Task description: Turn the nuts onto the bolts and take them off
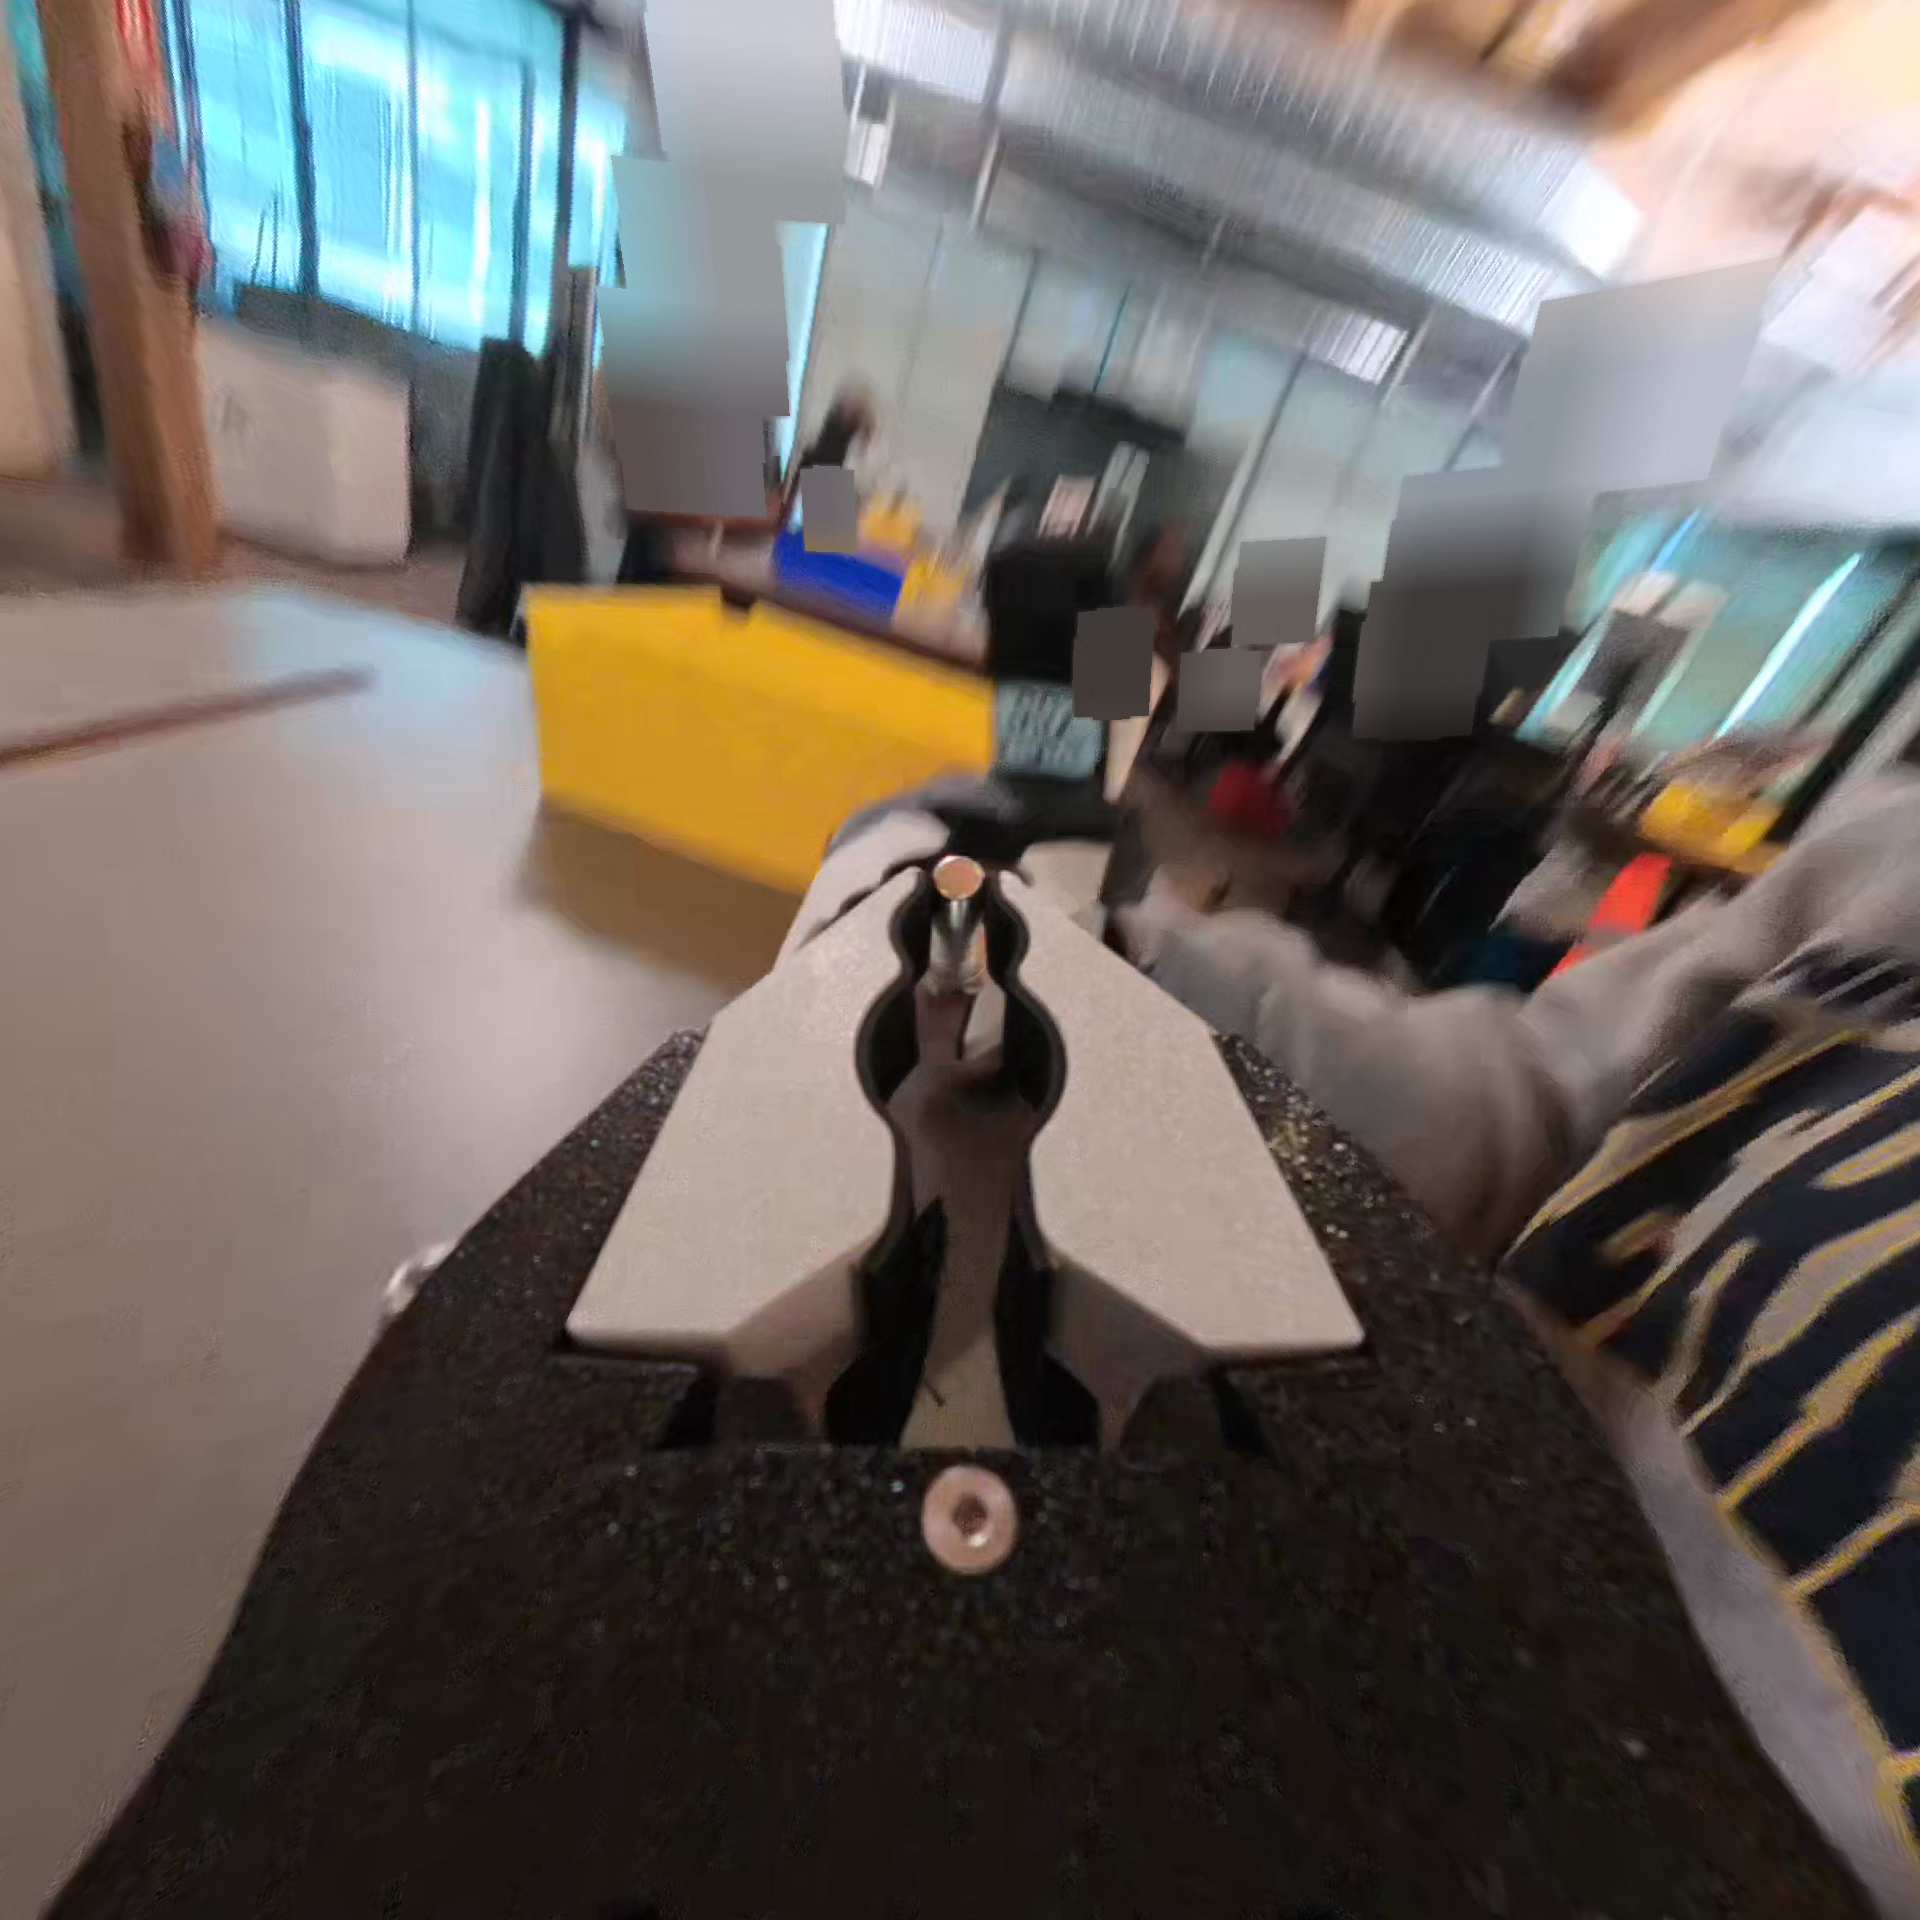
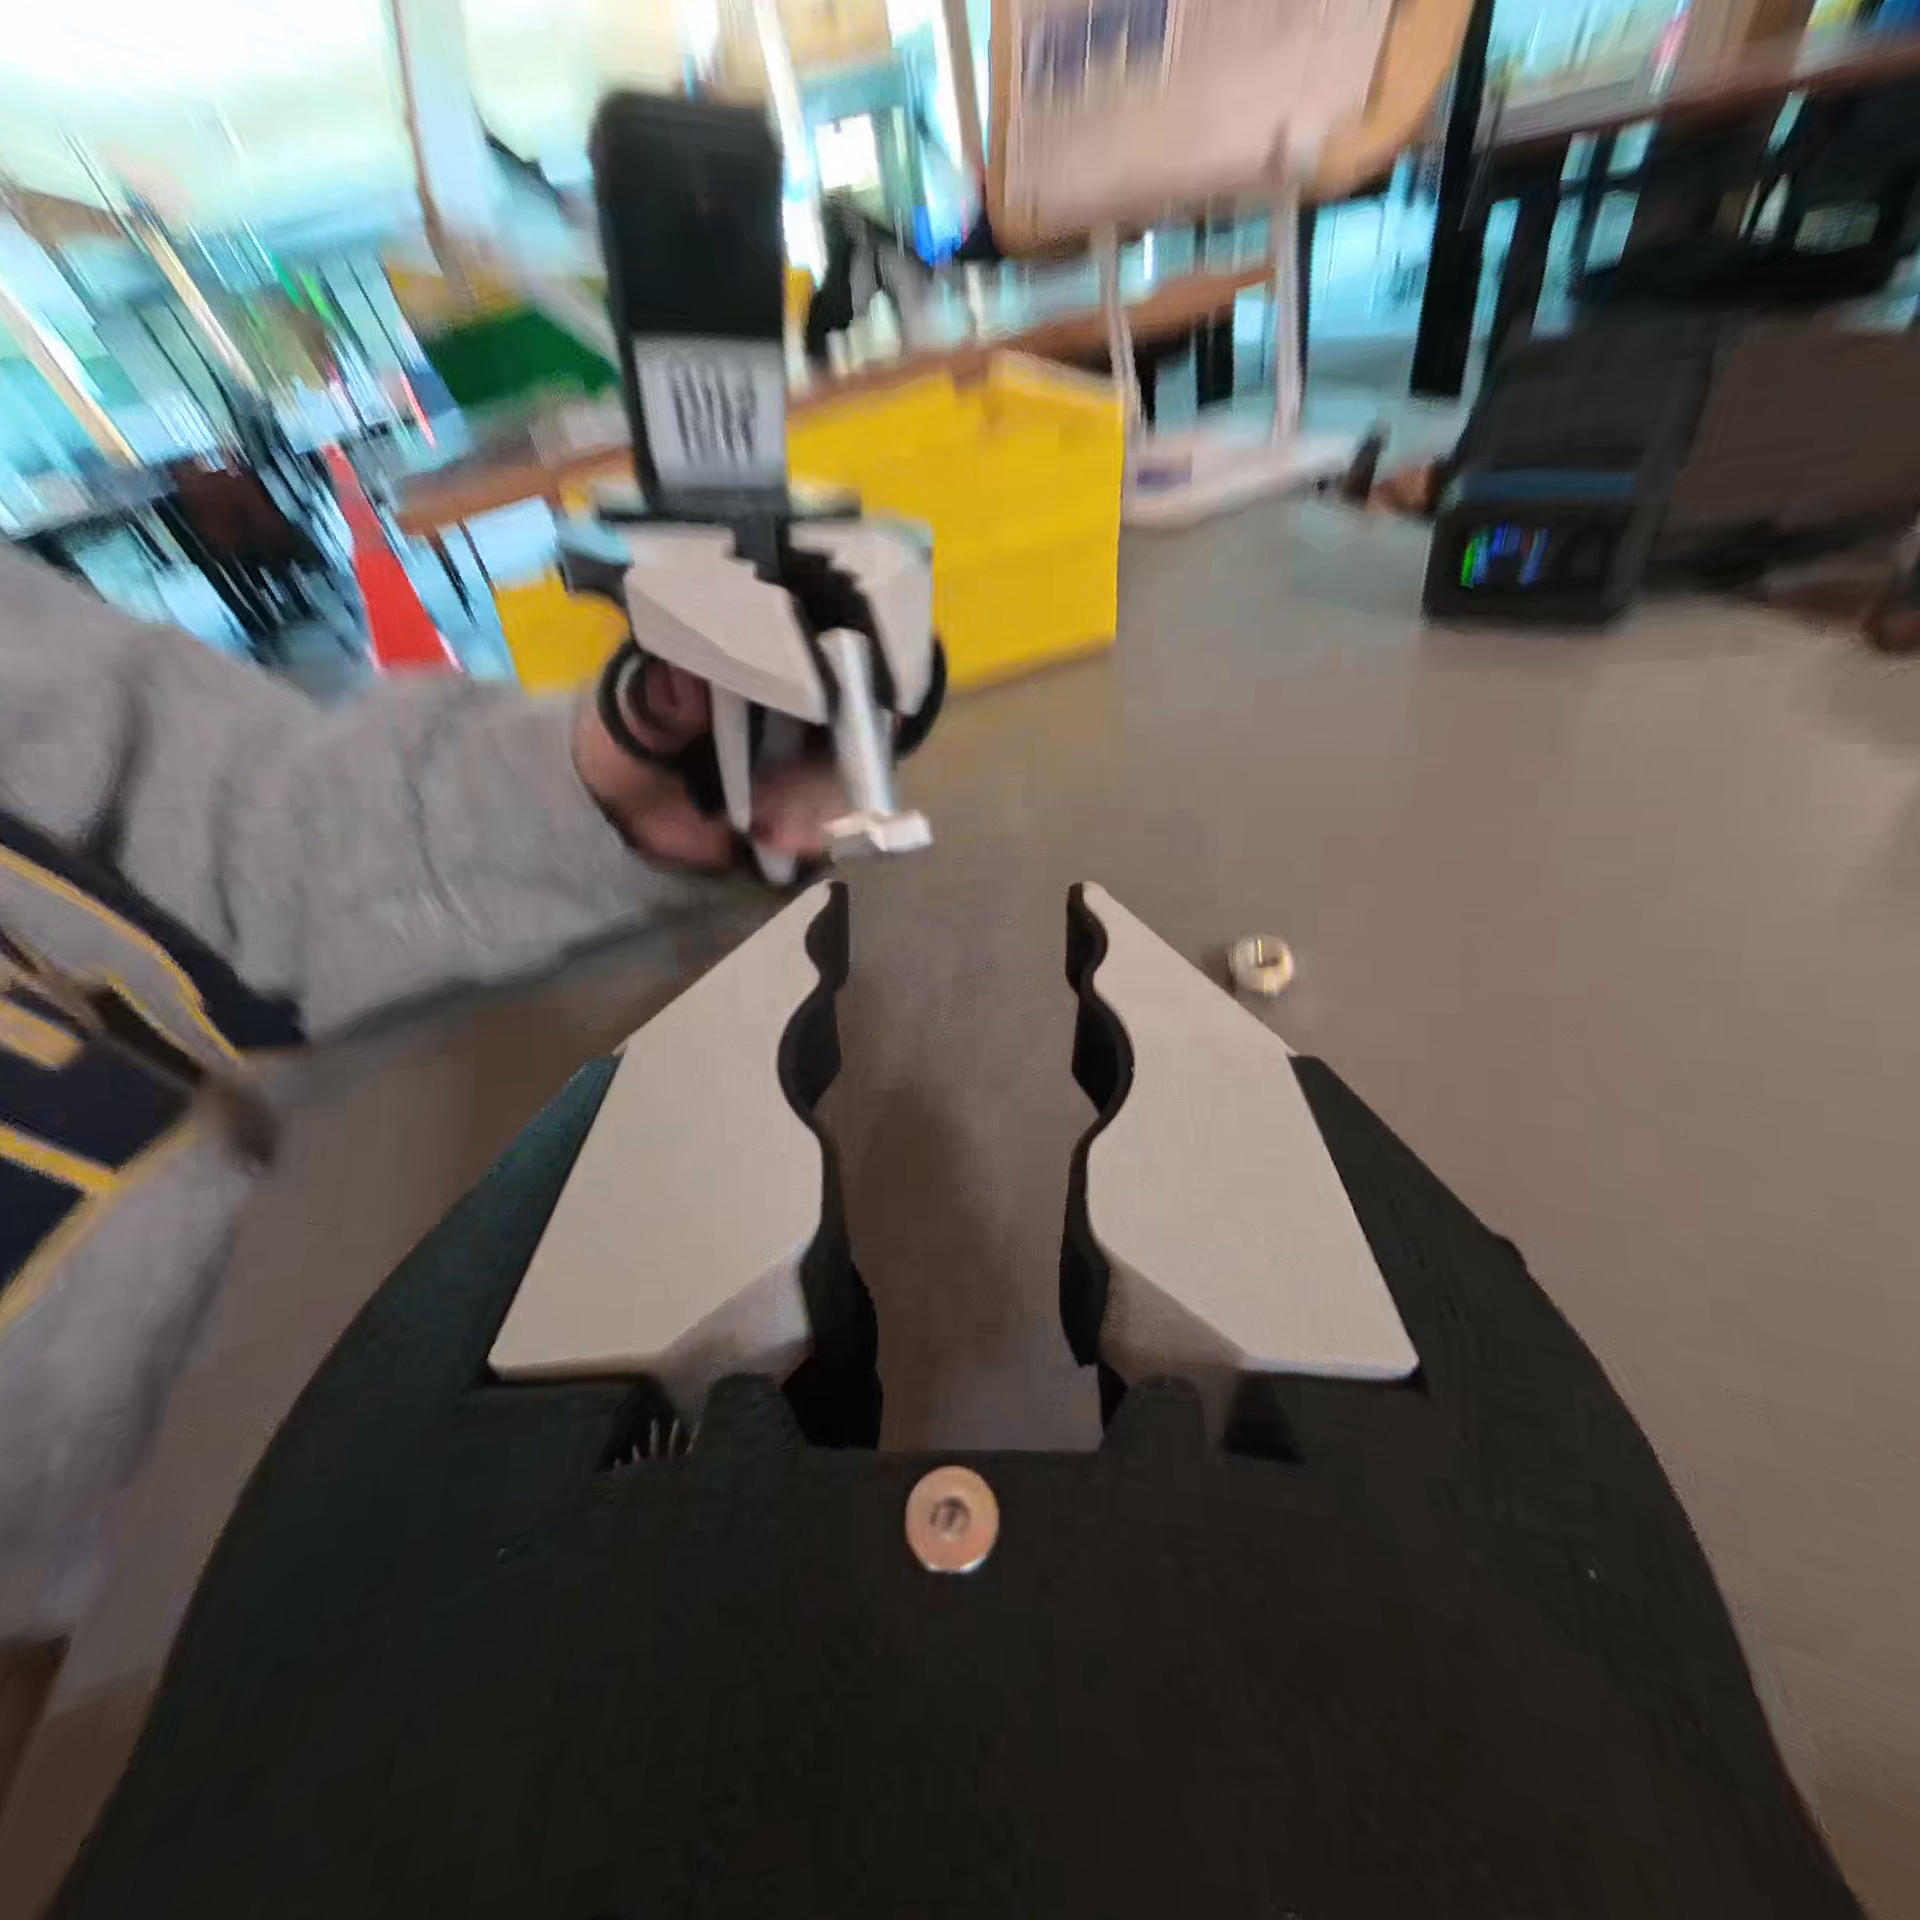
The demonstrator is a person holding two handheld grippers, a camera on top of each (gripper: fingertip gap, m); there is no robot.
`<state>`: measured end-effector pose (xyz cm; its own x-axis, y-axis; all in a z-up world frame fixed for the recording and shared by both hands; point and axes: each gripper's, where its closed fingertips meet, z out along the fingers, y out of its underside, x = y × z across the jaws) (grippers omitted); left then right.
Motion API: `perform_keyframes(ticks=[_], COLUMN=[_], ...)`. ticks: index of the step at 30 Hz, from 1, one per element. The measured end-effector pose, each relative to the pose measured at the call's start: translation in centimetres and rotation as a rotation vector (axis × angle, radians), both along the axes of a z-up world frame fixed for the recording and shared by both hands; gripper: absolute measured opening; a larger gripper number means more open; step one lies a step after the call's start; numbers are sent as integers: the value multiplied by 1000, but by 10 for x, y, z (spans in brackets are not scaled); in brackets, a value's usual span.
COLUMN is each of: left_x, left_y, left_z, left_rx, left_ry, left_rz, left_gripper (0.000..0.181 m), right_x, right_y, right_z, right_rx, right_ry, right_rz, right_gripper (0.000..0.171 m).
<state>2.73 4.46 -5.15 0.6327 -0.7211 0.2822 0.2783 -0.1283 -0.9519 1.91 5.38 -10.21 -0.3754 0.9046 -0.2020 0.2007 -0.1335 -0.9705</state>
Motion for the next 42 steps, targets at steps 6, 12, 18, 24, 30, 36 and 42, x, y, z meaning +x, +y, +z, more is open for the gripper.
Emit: perform_keyframes(ticks=[6, 12, 18, 24, 30, 36, 42], left_x=[-11, -3, 1, 1, 2, -37, -54], left_y=[-17, -22, -26, -26, -26, 19, 43], left_z=[39, 43, 46, 47, 47, -10, -96], left_rx=[151, 205, 237, 252, 247, -92, -451], left_ry=[-204, -196, -185, -170, -171, -15, 418], left_rz=[-23, -48, -67, -59, -67, 174, 243], left_gripper=[6, 7, 6, 6, 6, 27, 32], right_x=[3, 8, 14, 14, 15, 7, 10], right_y=[-17, -31, -30, -32, -33, 0, 40], right_z=[66, 80, 85, 83, 82, 69, 58], right_rx=[-165, -460, -767, -847, -851, -566, -350], right_ry=[411, 452, 393, 346, 346, 377, 379], right_rz=[26, 197, 387, 447, 465, 141, -118], right_gripper=[32, 22, 19, 17, 16, 15, 15])
